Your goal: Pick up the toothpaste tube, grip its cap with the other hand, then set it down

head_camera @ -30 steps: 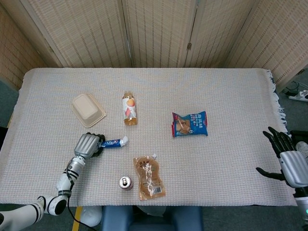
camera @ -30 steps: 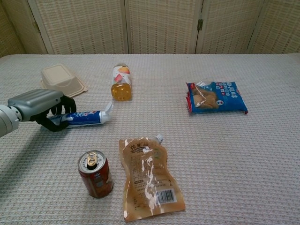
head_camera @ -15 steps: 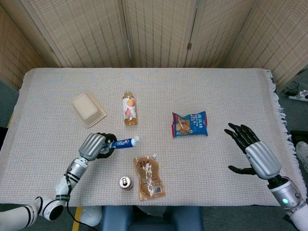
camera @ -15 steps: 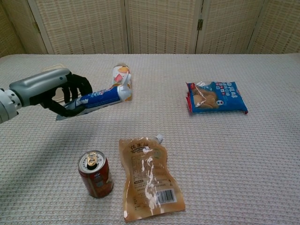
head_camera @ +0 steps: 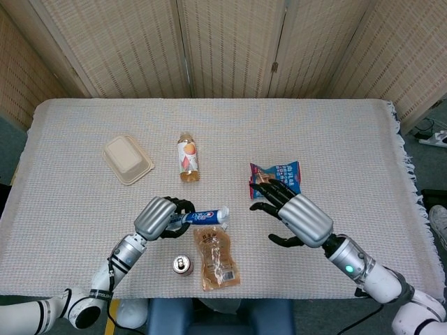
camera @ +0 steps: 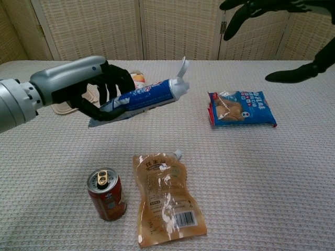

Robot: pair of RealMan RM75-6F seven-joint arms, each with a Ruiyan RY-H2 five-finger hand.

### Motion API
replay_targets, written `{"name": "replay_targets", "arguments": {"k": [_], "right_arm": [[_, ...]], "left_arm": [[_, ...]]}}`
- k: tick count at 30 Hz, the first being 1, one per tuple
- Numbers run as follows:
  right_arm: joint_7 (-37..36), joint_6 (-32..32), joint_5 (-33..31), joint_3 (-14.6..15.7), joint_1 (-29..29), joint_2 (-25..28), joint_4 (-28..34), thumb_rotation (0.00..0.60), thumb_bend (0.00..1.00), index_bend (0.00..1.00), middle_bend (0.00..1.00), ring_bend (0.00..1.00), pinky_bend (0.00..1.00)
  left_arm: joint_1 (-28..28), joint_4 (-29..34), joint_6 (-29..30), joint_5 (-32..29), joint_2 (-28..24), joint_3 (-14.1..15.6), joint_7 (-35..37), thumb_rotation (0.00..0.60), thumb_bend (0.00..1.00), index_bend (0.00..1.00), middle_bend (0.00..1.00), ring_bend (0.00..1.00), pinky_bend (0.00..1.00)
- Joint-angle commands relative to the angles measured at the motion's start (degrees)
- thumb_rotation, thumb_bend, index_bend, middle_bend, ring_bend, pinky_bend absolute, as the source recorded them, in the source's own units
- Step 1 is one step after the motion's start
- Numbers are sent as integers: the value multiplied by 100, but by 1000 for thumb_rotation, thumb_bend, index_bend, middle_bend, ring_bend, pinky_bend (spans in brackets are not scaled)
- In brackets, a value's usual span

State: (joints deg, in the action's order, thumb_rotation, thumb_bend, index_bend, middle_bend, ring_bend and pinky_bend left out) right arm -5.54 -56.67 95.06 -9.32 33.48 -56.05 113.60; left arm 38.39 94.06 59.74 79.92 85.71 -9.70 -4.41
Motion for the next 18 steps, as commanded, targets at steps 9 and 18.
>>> {"name": "replay_targets", "arguments": {"k": [9, 18], "right_arm": [[665, 548, -687, -219, 596, -558, 132, 600, 348, 279, 42, 0, 0], [1084, 781, -1194, -180, 810, -719, 137, 600, 349, 280, 42, 0, 0]], "left_arm": [[73, 167, 1, -188, 123, 43, -431, 600, 751, 773, 785, 650, 552], [46, 181, 69, -217, 85, 54, -335, 600, 752, 773, 788, 650, 545]]}}
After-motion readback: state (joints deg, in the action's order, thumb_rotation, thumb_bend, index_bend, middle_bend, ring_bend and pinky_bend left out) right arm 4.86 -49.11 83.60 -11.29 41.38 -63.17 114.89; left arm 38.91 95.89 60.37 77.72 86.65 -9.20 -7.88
